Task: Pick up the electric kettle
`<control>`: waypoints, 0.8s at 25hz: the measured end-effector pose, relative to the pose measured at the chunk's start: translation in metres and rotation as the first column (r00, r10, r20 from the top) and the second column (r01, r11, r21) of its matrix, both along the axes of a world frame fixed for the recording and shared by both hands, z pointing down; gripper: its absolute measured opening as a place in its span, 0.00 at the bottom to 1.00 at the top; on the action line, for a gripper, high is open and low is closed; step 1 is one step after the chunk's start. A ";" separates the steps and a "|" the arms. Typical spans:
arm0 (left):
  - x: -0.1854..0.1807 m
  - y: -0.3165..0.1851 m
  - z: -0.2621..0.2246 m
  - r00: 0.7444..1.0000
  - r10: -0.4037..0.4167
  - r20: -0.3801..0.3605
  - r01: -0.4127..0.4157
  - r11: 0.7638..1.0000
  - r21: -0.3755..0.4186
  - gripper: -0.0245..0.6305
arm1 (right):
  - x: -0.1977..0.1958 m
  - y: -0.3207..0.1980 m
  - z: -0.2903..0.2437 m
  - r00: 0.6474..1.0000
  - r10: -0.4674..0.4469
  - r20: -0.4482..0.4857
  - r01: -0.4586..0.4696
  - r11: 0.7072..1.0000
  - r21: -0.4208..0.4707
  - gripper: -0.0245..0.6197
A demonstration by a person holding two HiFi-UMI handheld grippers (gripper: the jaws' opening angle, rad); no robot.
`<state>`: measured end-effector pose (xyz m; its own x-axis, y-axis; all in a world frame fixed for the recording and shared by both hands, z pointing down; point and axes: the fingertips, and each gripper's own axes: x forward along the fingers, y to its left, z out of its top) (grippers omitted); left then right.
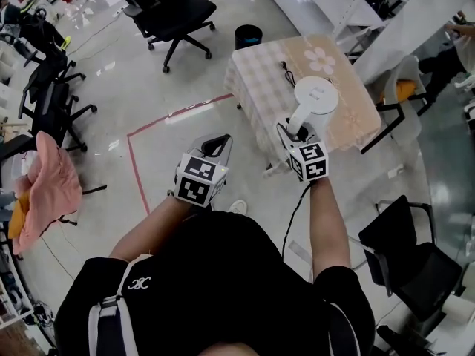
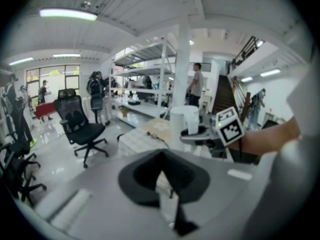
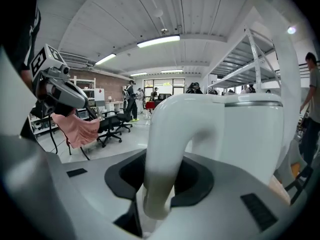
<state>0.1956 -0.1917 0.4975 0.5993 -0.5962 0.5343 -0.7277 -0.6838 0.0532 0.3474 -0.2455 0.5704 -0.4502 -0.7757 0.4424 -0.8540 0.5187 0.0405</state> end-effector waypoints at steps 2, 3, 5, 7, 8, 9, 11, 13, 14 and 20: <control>0.003 -0.001 -0.002 1.000 0.007 -0.006 -0.007 1.000 0.005 0.04 | 0.000 0.000 -0.018 1.000 -0.004 0.005 0.004 1.000 0.031 0.21; 0.004 -0.002 -0.002 1.000 0.009 -0.009 -0.009 1.000 0.007 0.04 | 0.000 0.000 -0.028 1.000 -0.005 0.014 0.005 0.999 0.044 0.21; 0.006 -0.002 -0.003 1.000 0.010 -0.015 -0.009 1.000 0.008 0.04 | -0.001 0.001 -0.049 0.999 -0.007 0.035 0.005 0.998 0.069 0.21; 0.008 -0.003 -0.003 1.000 0.010 -0.023 -0.009 1.000 0.009 0.04 | -0.003 0.003 -0.066 0.999 -0.014 0.037 0.011 0.996 0.093 0.21; 0.009 -0.003 -0.004 1.000 0.010 -0.028 -0.009 1.000 0.010 0.04 | -0.004 0.005 -0.073 0.999 -0.021 0.032 0.018 0.994 0.105 0.21; 0.010 -0.004 -0.004 0.999 0.010 -0.033 -0.010 1.000 0.012 0.04 | -0.006 0.007 -0.081 0.999 -0.028 0.027 0.025 0.993 0.116 0.21; 0.012 -0.005 -0.005 0.999 0.012 -0.044 -0.011 1.000 0.016 0.04 | -0.011 0.011 -0.095 0.999 -0.041 0.033 0.036 0.991 0.132 0.21; 0.013 -0.006 -0.006 0.998 0.015 -0.053 -0.014 1.000 0.017 0.04 | -0.016 0.016 -0.107 0.997 -0.046 0.061 0.037 0.989 0.141 0.21; 0.013 -0.006 -0.006 0.998 0.017 -0.058 -0.015 1.000 0.019 0.04 | -0.019 0.018 -0.112 0.996 -0.046 0.079 0.034 0.989 0.145 0.21; 0.017 -0.011 -0.014 0.996 0.022 -0.089 -0.019 0.999 0.037 0.04 | -0.031 0.036 -0.115 0.990 -0.019 0.138 -0.001 0.989 0.147 0.21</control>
